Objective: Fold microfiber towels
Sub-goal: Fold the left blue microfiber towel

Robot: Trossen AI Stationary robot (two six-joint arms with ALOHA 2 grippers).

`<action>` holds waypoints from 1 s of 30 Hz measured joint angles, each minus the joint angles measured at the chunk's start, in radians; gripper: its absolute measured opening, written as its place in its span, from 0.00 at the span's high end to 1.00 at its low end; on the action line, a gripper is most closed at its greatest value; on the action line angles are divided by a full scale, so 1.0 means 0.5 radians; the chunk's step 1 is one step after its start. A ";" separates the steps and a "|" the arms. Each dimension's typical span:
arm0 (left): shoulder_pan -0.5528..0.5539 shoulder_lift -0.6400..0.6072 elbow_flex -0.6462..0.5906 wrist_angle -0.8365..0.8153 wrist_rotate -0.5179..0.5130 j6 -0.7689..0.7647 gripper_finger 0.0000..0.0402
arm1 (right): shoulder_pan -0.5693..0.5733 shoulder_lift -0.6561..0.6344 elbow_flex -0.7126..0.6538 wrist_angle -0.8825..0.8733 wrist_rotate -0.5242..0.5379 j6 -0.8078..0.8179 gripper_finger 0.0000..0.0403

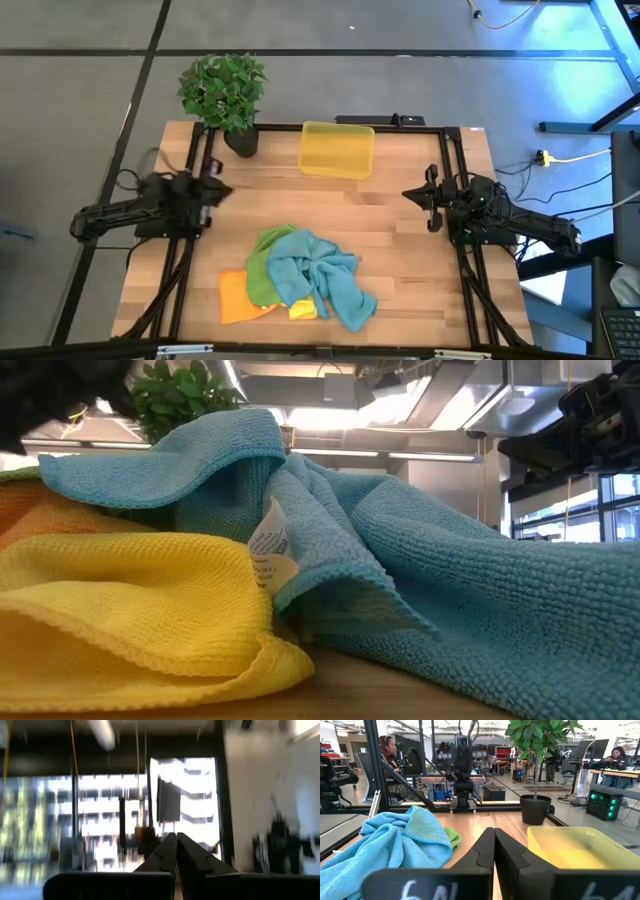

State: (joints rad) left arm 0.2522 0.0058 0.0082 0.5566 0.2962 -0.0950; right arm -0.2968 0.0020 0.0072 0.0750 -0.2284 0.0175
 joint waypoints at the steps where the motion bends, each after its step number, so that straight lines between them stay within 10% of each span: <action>1: 0.000 -0.001 0.001 0.147 0.000 0.006 0.99 | 0.000 0.000 0.000 0.000 0.000 0.000 0.97; 7: 0.000 -0.001 0.005 0.700 0.005 -0.008 0.99 | 0.000 0.000 0.000 0.000 0.000 0.000 0.97; 15: 0.000 0.125 0.135 0.245 -0.048 -0.009 0.99 | 0.000 -0.001 0.000 0.000 0.000 0.000 0.97; 30: 0.000 0.194 0.383 0.359 -0.187 -0.181 0.99 | 0.000 0.000 0.000 0.000 -0.001 0.000 0.97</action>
State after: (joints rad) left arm 0.2520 0.1028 0.1995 0.7360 0.2029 -0.1853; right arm -0.2970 0.0019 0.0072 0.0750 -0.2287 0.0174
